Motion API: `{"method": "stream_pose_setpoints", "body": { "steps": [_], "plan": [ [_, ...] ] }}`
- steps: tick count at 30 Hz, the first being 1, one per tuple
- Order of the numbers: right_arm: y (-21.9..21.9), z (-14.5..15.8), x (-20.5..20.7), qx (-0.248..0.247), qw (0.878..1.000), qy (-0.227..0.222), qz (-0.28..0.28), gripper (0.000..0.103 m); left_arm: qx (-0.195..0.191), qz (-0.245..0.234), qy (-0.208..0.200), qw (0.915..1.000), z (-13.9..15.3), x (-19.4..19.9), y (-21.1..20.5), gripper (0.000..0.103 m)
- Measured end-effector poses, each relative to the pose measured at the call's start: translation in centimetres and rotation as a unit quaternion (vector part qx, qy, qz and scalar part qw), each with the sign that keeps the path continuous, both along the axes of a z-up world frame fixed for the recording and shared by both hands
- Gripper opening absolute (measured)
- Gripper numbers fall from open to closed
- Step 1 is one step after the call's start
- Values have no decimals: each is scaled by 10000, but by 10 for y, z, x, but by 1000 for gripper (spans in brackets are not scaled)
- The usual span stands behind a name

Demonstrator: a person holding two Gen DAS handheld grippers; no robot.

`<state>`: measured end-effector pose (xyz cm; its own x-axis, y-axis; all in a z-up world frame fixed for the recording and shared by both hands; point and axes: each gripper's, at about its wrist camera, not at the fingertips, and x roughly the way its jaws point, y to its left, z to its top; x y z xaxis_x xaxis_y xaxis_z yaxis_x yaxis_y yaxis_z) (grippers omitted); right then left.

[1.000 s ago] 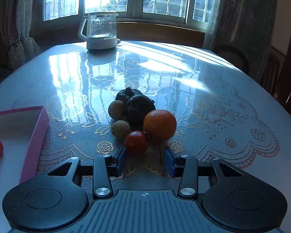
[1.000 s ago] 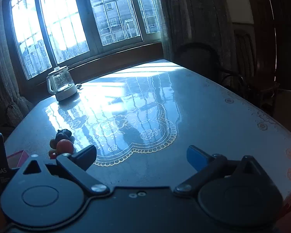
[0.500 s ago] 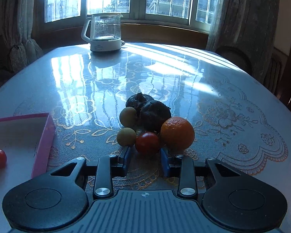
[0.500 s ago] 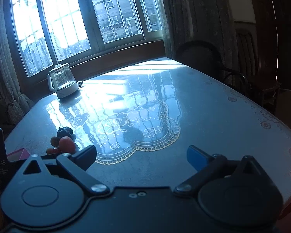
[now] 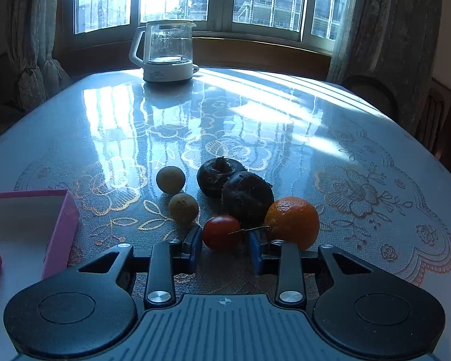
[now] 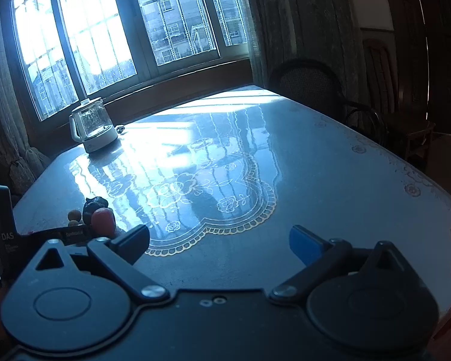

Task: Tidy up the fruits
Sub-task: 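Close the left tool on a cherry tomato beside the dark fruits, then carry the cherry tomato with the left tool into the tray and open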

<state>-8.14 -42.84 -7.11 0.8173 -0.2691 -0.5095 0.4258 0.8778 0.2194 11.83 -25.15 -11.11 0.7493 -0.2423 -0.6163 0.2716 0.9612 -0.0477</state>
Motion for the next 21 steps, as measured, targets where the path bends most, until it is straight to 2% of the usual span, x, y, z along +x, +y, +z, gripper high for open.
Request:
{"method": "stream_pose_setpoints", "body": {
  "steps": [7, 13, 17, 21],
  "plan": [
    [2, 1, 3, -11, 10000, -40, 34, 100, -104, 2, 122, 9999, 3, -3, 5, 29],
    [7, 3, 6, -21, 9999, -61, 109, 100, -203, -139, -49, 9997, 22, -24, 19, 29],
    [17, 5, 13, -17, 9997, -90, 228, 100, -257, -24, -142, 9996, 40, -34, 48, 29],
    [33, 7, 25, -3, 9991, -120, 414, 100, -195, 324, -208, 9991, 53, -38, 98, 29]
  ]
}}
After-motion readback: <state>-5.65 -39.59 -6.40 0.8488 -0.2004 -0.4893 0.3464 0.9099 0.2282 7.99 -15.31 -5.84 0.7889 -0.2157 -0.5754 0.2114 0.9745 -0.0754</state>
